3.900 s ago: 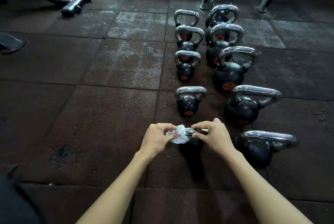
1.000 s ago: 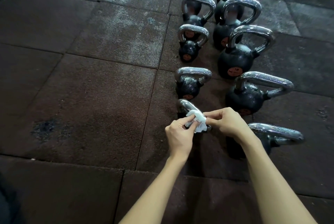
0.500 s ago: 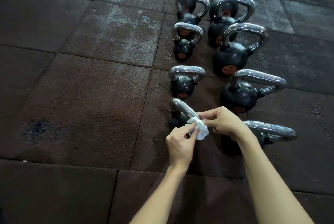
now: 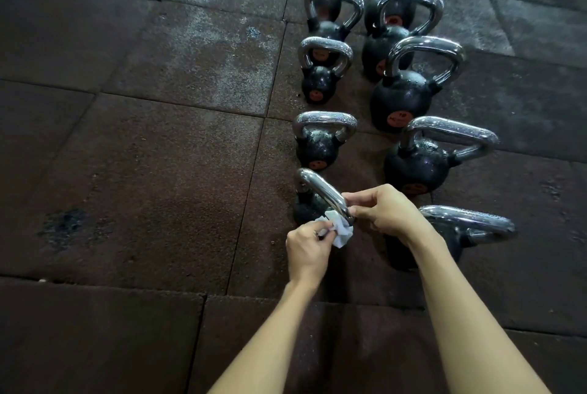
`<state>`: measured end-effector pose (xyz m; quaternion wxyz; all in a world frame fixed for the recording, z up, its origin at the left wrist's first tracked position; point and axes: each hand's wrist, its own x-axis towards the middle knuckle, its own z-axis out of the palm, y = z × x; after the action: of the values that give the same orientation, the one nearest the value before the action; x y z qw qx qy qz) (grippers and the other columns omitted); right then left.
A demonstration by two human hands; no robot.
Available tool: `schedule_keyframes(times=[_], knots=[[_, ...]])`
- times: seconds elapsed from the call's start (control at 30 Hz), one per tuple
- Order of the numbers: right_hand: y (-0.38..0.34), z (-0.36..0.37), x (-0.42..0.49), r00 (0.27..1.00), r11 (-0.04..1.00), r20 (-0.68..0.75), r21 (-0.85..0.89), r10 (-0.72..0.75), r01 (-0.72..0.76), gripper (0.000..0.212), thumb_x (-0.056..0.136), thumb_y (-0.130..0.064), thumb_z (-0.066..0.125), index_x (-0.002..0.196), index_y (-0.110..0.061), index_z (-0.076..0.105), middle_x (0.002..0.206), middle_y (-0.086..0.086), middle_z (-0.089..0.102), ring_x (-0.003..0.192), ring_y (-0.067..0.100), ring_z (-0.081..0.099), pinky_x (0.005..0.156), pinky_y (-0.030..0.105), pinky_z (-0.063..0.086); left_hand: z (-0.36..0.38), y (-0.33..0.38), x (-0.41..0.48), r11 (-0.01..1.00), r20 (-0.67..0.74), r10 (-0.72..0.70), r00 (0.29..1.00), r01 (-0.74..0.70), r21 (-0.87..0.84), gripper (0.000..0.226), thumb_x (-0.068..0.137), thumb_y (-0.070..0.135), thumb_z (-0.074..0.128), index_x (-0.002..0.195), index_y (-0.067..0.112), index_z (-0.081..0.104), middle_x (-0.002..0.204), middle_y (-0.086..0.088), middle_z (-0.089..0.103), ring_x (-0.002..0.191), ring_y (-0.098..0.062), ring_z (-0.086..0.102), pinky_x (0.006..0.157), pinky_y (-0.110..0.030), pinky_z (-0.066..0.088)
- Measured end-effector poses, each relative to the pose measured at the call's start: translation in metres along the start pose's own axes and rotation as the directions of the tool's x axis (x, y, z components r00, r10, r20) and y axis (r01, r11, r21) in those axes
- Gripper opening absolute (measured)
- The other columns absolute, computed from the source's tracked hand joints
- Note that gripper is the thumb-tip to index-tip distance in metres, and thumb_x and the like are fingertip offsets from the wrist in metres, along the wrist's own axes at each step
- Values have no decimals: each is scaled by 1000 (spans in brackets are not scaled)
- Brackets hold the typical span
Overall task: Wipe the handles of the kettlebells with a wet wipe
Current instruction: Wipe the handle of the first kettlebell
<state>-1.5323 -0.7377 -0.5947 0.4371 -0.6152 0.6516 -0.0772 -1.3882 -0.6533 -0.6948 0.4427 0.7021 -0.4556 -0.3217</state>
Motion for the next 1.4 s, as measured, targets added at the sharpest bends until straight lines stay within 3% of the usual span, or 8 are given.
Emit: schedule_keyframes(times=[0.13,0.23,0.4,0.57,0.8,1.07,1.23,1.4], knots=[[-5,6,-21,960,971,-150,-87,-235,224,52,79,-14,86,122,-39,73,95,-18,73,69,-11,57,69,3,39,-46,26,24,928,42,-259,965,261,-266,18,76,19,90,93,19,84,84,8,80,78,0,74,74,-18,56],[-16,-1,-37,950,955,-124,34,-288,294,62,69,-23,95,125,-37,73,99,-12,76,52,4,38,58,13,38,-72,64,34,724,347,-314,884,459,-514,16,83,13,84,99,12,81,89,0,81,68,2,70,63,-8,48],[-39,-20,-58,937,919,-121,189,-328,346,35,75,-25,91,109,-26,82,97,-15,80,82,22,76,78,43,58,-81,103,47,727,660,-277,699,601,-331,15,96,15,70,106,9,78,64,9,69,43,4,50,43,-6,33],[-39,-41,-64,953,956,-154,91,-262,278,17,76,-18,90,90,-27,85,72,-11,77,62,-2,62,62,24,51,-80,95,64,803,802,-260,538,582,-130,17,93,22,74,109,20,82,99,7,73,61,0,40,52,-16,24],[-16,-53,-60,929,989,-343,-8,-140,147,35,78,-12,87,60,-36,69,54,-24,65,53,-13,56,52,6,38,-49,72,50,636,412,-616,671,733,-242,31,90,40,78,96,10,75,90,4,75,49,-2,39,47,-15,30],[-16,-55,-62,932,993,-346,-73,-112,93,5,80,-19,86,80,-22,82,73,-7,76,79,20,72,67,31,54,-13,76,50,648,282,-610,741,671,-361,61,91,33,78,37,19,53,41,13,46,52,-10,40,60,-26,38],[-19,-39,-55,951,994,-290,-20,-107,106,9,79,-17,85,78,-25,82,69,-15,75,70,2,69,63,22,52,-56,42,58,671,377,-555,741,667,-323,28,90,41,77,85,15,66,85,-8,46,49,-9,24,50,-28,18],[-21,4,-44,976,992,-182,32,-116,124,9,79,-15,86,73,-19,80,54,-13,65,48,-9,52,48,10,38,-95,18,61,714,204,-562,802,595,-370,44,82,31,85,115,4,73,73,4,66,44,-1,35,44,-14,30]])
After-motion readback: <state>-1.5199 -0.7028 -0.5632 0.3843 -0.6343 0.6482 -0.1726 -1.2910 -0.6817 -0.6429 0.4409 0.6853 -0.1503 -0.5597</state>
